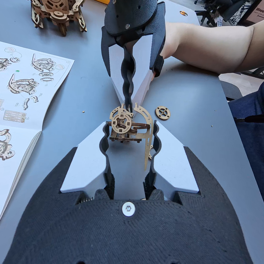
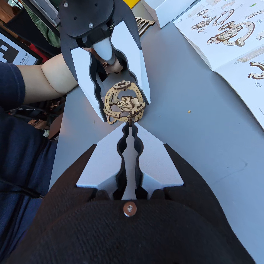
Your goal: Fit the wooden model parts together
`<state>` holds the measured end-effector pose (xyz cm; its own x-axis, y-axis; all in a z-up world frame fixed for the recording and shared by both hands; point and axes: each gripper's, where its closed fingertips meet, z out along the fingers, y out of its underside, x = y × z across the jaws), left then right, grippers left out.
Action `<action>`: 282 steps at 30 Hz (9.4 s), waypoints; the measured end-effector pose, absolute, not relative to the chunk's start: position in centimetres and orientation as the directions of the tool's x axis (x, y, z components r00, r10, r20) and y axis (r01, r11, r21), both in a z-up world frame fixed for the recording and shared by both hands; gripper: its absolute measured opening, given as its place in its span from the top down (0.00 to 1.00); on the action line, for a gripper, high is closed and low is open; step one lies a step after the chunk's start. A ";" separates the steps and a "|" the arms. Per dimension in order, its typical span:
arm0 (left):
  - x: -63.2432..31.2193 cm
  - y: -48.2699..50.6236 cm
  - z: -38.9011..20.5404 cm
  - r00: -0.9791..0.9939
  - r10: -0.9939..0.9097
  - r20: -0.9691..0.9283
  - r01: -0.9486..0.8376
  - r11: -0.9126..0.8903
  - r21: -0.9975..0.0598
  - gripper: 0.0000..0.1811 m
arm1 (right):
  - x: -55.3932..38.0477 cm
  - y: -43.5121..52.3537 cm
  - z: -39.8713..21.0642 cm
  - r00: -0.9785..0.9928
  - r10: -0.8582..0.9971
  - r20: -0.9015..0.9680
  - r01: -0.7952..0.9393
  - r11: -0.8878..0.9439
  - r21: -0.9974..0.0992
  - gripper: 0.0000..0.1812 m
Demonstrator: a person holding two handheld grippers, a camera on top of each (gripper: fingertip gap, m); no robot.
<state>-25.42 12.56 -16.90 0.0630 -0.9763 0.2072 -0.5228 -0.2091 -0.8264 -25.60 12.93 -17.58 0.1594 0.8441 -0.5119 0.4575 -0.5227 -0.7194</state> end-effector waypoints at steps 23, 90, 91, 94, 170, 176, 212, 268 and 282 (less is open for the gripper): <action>-25.0 12.9 -16.9 0.022 -0.913 0.408 -0.514 -0.360 -0.779 0.66 | -25.6 12.9 -18.3 0.155 0.794 -0.588 0.495 -0.578 -0.649 0.99; -26.4 14.1 -18.4 -0.040 -0.738 -0.674 -0.937 0.262 -0.232 0.95 | -27.4 13.8 -18.0 0.227 0.536 -0.813 0.443 -0.800 -0.404 0.99; -26.4 14.2 -18.3 -0.038 -0.734 -0.678 -0.941 0.254 -0.224 0.95 | -27.4 13.8 -18.0 0.234 0.540 -0.808 0.440 -0.800 -0.407 0.99; -26.5 14.3 -18.4 -0.023 -0.734 -0.679 -0.947 0.234 -0.219 0.95 | -27.5 14.0 -18.0 0.256 0.551 -0.795 0.434 -0.800 -0.415 1.00; -28.6 14.6 -15.8 0.180 -0.616 -0.767 -0.764 0.403 -0.503 0.90 | -28.2 15.4 -16.3 0.495 0.556 -0.667 0.317 -0.831 -0.457 1.00; -29.7 15.4 -16.3 0.186 -0.587 -0.788 -0.779 0.401 -0.483 0.90 | -28.1 15.5 -16.0 0.546 0.537 -0.643 0.318 -0.843 -0.434 1.00; -28.3 16.0 -16.6 0.070 -0.466 -0.882 -0.774 0.533 -0.343 0.91 | -28.5 16.2 -17.3 0.708 0.449 -0.545 0.410 -0.890 -0.201 0.99; -27.3 15.9 -18.3 0.094 -0.521 -0.849 -0.796 0.472 -0.378 0.95 | -28.0 15.1 -18.1 0.641 0.626 -0.444 0.558 -0.777 -0.290 0.99; -27.6 16.3 -18.2 0.171 -0.569 -0.804 -0.795 0.402 -0.454 0.95 | -28.3 15.7 -17.5 0.623 0.659 -0.421 0.531 -0.752 -0.391 0.99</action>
<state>-27.63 16.29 -18.21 0.1711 -0.5692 -0.8042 -0.7955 0.4018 -0.4536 -28.26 15.68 -17.53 0.6232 0.6591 -0.4210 0.5308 -0.7518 -0.3911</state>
